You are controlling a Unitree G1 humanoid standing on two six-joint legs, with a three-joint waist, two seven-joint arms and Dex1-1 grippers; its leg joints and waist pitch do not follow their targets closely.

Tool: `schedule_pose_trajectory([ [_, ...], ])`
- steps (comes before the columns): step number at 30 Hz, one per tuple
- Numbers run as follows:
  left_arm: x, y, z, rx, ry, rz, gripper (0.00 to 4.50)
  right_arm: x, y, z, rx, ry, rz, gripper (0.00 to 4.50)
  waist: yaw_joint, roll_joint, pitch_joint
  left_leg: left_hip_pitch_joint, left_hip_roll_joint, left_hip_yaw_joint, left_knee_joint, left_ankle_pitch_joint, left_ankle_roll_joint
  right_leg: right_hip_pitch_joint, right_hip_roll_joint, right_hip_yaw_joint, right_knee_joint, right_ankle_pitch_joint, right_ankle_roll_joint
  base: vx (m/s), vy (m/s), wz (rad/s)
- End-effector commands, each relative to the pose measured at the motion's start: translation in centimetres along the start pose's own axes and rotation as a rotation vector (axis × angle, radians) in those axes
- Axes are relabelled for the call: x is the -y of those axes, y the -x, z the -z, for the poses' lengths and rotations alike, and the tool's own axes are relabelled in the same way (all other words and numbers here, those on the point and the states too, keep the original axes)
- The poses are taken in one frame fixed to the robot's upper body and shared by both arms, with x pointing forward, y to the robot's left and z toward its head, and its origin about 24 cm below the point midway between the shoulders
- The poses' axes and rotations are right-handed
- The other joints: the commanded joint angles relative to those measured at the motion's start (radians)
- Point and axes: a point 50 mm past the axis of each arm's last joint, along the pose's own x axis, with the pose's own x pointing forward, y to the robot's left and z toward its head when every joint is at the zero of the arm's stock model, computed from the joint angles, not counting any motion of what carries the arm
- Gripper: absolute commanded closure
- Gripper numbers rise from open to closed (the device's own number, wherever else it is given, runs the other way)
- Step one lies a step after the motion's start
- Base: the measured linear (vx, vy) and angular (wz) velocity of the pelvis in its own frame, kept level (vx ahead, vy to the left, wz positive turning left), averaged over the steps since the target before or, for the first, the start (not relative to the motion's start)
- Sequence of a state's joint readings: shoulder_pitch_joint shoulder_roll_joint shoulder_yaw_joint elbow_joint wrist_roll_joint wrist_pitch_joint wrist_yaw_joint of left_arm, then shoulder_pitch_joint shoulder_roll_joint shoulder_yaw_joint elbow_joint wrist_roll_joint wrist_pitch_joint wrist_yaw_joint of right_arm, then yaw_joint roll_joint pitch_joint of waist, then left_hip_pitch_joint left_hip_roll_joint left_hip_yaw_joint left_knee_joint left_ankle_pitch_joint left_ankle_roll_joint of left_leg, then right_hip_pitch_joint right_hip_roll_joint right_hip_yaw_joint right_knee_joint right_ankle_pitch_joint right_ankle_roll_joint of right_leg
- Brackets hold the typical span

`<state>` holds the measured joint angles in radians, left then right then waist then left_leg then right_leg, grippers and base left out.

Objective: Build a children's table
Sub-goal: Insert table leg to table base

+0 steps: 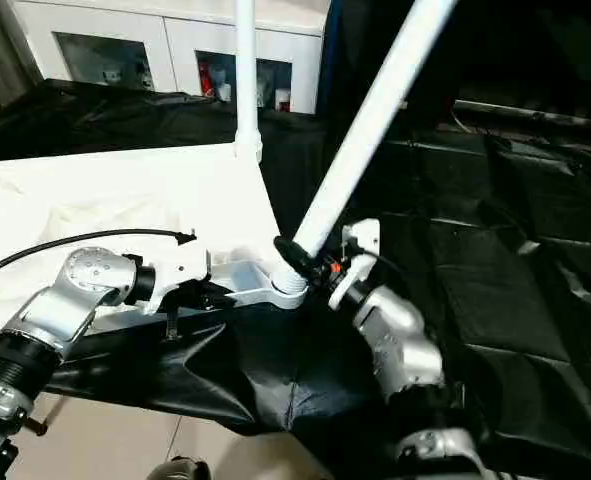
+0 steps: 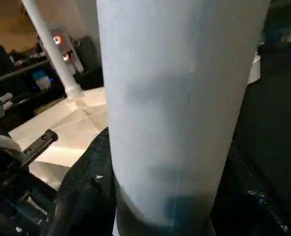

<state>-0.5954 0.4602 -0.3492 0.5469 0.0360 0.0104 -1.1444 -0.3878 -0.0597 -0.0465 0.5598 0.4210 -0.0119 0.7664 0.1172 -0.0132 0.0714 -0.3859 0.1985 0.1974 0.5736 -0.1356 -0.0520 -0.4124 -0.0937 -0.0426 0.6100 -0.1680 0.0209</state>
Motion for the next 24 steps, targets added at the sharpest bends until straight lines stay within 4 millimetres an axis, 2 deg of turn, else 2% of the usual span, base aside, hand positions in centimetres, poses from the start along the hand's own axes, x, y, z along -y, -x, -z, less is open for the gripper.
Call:
schedule_pose_trajectory([
  [1,-0.1,0.0,-0.7,0.002,-0.06,0.035,4.5,0.7,1.9,3.1,-0.117,-0.034,0.091,2.59,-0.002,0.021,-0.056,0.034,0.031,-0.032,-0.087,-0.566,-0.069,0.014,-0.056,0.031,-0.096,-0.449,-0.182,0.0,0.0,0.0],
  [2,-0.2,0.0,-0.7,0.0,-0.06,0.034,4.5,0.6,2.0,3.4,-0.125,-0.021,0.092,2.59,-0.002,0.021,-0.056,0.035,0.031,-0.032,-0.088,-0.57,-0.069,0.013,-0.054,0.031,-0.097,-0.456,-0.18,0.0,0.0,0.0],
  [3,-0.3,0.0,-0.7,-0.001,-0.06,0.032,4.5,0.5,2.1,3.6,-0.133,-0.002,0.094,2.59,-0.002,0.028,-0.053,0.037,0.03,-0.033,-0.089,-0.583,-0.071,0.011,-0.054,0.031,-0.099,-0.47,-0.175,0.0,0.0,0.0],
  [6,-0.4,0.1,-0.8,-0.003,-0.063,0.027,4.5,0.4,2.3,3.9,-0.158,0.074,0.085,2.59,-0.002,0.024,-0.051,0.039,0.03,-0.035,-0.09,-0.601,-0.071,0.009,-0.055,0.032,-0.104,-0.512,-0.162,0.0,0.0,0.0],
  [7,-0.5,0.1,-0.8,-0.004,-0.064,0.025,4.5,0.3,2.4,4.0,-0.168,0.105,0.078,2.59,-0.001,0.029,-0.05,0.039,0.03,-0.035,-0.091,-0.603,-0.072,0.007,-0.057,0.032,-0.106,-0.518,-0.16,0.0,0.0,0.0],
  [12,-0.7,0.0,-0.8,-0.008,-0.068,0.02,4.5,0.2,3.0,4.3,-0.214,0.244,0.039,2.59,-0.002,0.028,-0.049,0.039,0.029,-0.035,-0.094,-0.599,-0.066,0.009,-0.053,0.033,-0.11,-0.516,-0.155,0.0,0.0,0.0],
  [14,-0.7,0.0,-0.8,-0.008,-0.07,0.02,4.5,0.2,3.0,4.3,-0.214,0.256,0.036,2.59,-0.002,0.028,-0.047,0.04,0.029,-0.037,-0.094,-0.617,-0.063,0.007,-0.055,0.032,-0.114,-0.554,-0.149,0.0,0.0,0.0],
  [19,-0.8,0.0,-1.0,-0.006,-0.074,0.02,4.5,-0.2,2.7,4.0,-0.219,0.294,-0.012,2.59,-0.002,0.025,-0.048,0.038,0.031,-0.041,-0.097,-0.625,-0.061,0.008,-0.056,0.032,-0.115,-0.566,-0.145,0.0,0.0,0.0],
  [21,-0.7,0.0,-1.1,-0.003,-0.076,0.033,4.5,-0.3,2.3,4.0,-0.249,0.281,-0.058,2.59,-0.004,0.02,-0.05,0.038,0.032,-0.04,-0.099,-0.618,-0.057,0.01,-0.056,0.032,-0.115,-0.552,-0.148,0.0,0.0,0.0],
  [22,-0.6,0.0,-1.1,0.002,-0.076,0.044,4.5,-0.2,2.0,3.9,-0.27,0.263,-0.078,2.59,-0.004,0.021,-0.051,0.037,0.032,-0.039,-0.101,-0.604,-0.054,0.011,-0.056,0.032,-0.114,-0.532,-0.153,0.0,0.0,0.0],
  [23,-0.6,0.0,-1.2,0.004,-0.076,0.047,4.5,-0.2,1.9,3.9,-0.276,0.256,-0.082,2.59,-0.005,0.017,-0.051,0.036,0.032,-0.038,-0.102,-0.597,-0.051,0.013,-0.054,0.032,-0.113,-0.522,-0.158,0.0,0.0,0.0],
  [24,-0.6,-0.1,-1.2,0.007,-0.077,0.052,4.5,-0.1,1.8,3.9,-0.284,0.245,-0.087,2.59,-0.006,0.02,-0.05,0.032,0.032,-0.038,-0.103,-0.589,-0.05,0.015,-0.054,0.032,-0.111,-0.511,-0.164,0.0,0.0,0.0],
])
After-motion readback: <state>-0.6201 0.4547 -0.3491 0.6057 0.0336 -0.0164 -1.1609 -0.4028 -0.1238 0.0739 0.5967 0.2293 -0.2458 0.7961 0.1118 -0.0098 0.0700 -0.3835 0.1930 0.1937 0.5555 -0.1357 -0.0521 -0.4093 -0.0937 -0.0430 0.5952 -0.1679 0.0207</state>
